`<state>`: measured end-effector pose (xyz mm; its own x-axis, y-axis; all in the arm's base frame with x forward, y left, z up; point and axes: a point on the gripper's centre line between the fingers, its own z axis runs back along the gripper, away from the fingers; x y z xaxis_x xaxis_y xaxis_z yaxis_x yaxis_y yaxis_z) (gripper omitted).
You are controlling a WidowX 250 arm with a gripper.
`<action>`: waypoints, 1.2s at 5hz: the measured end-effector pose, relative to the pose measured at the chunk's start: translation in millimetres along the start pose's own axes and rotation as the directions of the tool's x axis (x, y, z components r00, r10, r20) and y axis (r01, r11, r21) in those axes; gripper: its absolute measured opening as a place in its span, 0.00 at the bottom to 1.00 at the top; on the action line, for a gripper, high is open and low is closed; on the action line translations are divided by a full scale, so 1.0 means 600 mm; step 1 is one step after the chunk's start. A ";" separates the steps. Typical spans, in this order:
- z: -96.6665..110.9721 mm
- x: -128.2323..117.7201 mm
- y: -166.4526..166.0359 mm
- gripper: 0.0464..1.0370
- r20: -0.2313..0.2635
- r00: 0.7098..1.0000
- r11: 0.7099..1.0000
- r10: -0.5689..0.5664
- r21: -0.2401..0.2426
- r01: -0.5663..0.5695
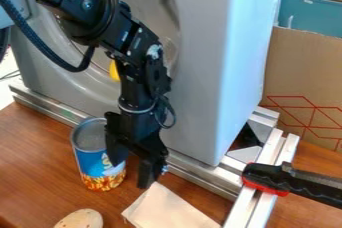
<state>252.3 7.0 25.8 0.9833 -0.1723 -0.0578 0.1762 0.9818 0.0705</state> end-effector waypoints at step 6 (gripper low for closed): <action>-0.024 -0.024 0.184 0.96 -0.054 0.971 0.972 0.234 0.028 -0.233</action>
<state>256.8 119.3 20.4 0.9934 0.0671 -0.0934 -0.0567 0.9923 0.1100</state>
